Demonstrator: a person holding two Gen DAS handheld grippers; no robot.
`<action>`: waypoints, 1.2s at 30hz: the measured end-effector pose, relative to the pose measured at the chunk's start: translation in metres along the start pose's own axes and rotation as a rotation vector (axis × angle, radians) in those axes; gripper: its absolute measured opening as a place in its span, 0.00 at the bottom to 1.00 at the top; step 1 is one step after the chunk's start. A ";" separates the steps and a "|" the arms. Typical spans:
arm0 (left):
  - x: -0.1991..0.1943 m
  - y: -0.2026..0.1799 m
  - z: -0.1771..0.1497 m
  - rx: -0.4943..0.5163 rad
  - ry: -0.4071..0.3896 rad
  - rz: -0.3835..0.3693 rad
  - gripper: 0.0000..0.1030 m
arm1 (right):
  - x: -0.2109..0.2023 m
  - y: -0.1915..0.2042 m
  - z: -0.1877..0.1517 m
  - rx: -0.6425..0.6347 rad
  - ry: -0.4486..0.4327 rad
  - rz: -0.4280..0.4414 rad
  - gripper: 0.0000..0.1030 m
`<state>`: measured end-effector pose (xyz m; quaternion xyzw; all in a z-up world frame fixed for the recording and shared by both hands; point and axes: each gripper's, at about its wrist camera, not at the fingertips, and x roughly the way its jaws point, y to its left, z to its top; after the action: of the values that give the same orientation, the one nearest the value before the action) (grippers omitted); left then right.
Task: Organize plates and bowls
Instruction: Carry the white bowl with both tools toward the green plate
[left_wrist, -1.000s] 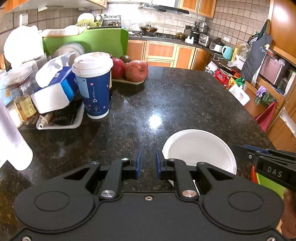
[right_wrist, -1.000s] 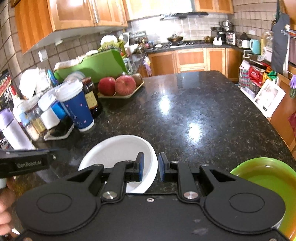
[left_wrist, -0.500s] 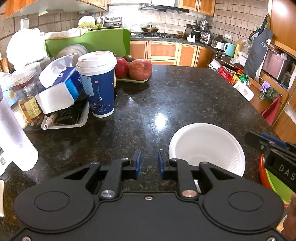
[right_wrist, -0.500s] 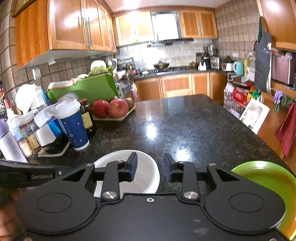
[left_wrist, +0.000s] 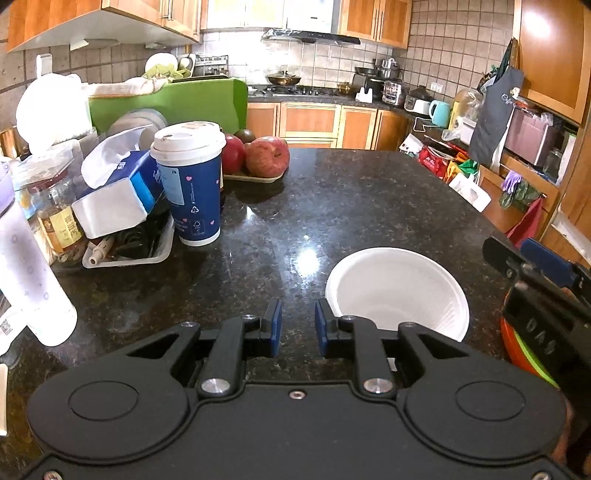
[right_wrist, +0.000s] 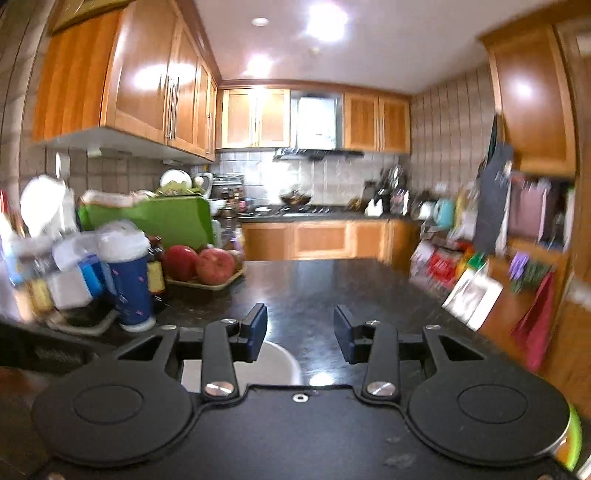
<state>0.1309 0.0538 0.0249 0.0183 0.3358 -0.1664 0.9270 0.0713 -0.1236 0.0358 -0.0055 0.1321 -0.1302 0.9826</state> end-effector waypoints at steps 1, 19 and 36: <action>0.000 0.000 -0.001 -0.001 -0.001 0.000 0.29 | -0.001 0.002 -0.002 -0.026 -0.008 -0.011 0.40; 0.018 -0.016 0.008 -0.059 -0.047 0.044 0.29 | 0.040 -0.020 0.007 -0.022 0.135 0.186 0.34; 0.039 -0.028 0.009 -0.009 0.025 0.050 0.29 | 0.086 -0.026 -0.002 0.009 0.356 0.276 0.25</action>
<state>0.1559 0.0141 0.0095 0.0247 0.3475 -0.1415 0.9266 0.1440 -0.1708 0.0125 0.0402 0.3022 0.0060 0.9524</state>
